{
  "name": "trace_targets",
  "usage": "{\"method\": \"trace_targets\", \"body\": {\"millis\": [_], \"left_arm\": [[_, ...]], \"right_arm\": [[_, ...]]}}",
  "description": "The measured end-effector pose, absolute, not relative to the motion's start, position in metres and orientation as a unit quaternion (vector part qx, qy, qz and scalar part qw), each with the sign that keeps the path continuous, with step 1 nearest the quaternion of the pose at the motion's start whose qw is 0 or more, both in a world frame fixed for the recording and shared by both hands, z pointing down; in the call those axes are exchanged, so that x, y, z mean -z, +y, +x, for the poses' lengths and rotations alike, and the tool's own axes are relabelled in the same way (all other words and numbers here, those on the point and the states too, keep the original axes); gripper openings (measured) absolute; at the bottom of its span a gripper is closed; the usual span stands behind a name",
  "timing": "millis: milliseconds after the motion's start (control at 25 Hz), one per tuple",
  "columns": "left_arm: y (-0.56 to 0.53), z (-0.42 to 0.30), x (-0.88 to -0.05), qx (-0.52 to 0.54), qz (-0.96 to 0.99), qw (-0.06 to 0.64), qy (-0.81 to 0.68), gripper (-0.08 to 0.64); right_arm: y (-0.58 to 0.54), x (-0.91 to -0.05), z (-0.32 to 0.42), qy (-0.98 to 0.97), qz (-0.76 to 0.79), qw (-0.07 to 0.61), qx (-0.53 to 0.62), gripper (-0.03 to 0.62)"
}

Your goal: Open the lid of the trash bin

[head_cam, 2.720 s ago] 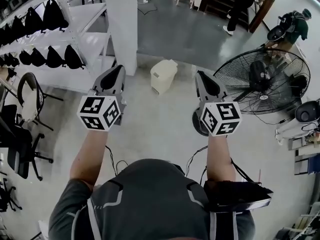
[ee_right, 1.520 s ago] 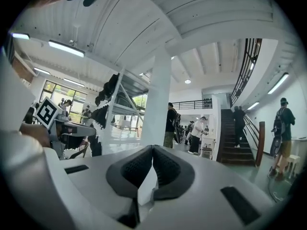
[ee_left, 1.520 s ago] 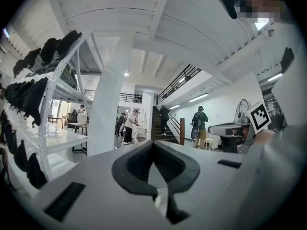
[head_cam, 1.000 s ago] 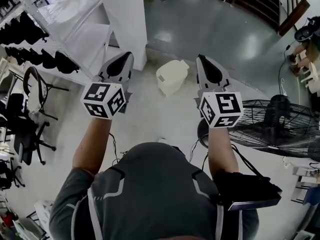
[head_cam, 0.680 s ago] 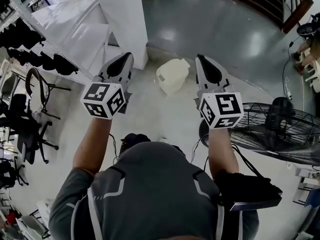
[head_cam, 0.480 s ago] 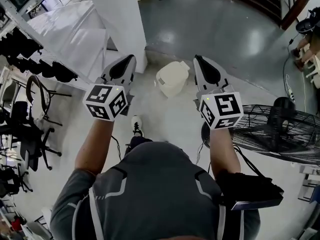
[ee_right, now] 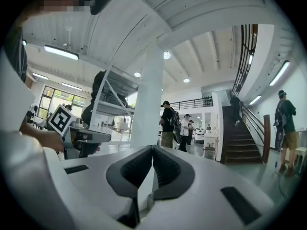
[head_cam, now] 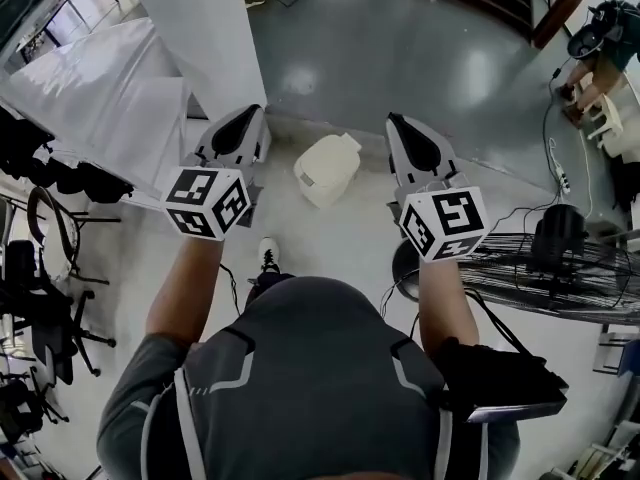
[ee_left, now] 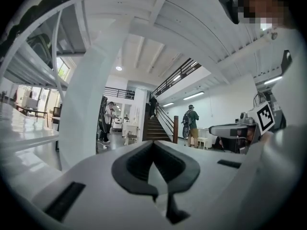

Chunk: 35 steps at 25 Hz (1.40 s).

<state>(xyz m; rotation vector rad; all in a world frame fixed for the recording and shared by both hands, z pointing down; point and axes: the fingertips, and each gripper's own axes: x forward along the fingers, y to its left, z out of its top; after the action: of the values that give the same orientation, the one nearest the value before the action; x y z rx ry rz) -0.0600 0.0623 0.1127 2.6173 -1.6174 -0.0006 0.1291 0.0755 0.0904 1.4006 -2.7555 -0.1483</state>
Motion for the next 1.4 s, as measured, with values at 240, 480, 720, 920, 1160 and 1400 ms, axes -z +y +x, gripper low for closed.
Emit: {"method": "trace_targets", "body": {"millis": [240,480,720,920,1160,1400], "left_arm": [[0.007,-0.076,-0.111,-0.010,0.866,0.037,-0.498,0.008],[-0.044,-0.097,-0.120,-0.015,0.877,0.050,-0.477,0.008],[-0.085,-0.120,-0.127,-0.019,0.890,0.059,-0.452,0.008],[-0.111,-0.135,-0.144,-0.026,0.903,0.070,-0.423,0.008],[-0.146,-0.144,-0.181,-0.052,0.903,0.086,-0.417,0.008],[-0.149,-0.130,-0.206,-0.083,0.894,0.075,-0.435,0.008]], "right_arm": [[0.029,-0.088,0.116,-0.879,0.475,0.031,0.034,0.028],[-0.014,-0.097,0.099,-0.865,0.499,0.044,0.021,0.028],[-0.051,-0.097,0.078,-0.852,0.521,0.051,0.013,0.028],[-0.079,-0.110,0.060,-0.842,0.533,0.076,0.010,0.028],[-0.113,-0.145,0.046,-0.847,0.521,0.101,-0.009,0.028],[-0.136,-0.183,0.056,-0.854,0.507,0.109,-0.030,0.029]]}}
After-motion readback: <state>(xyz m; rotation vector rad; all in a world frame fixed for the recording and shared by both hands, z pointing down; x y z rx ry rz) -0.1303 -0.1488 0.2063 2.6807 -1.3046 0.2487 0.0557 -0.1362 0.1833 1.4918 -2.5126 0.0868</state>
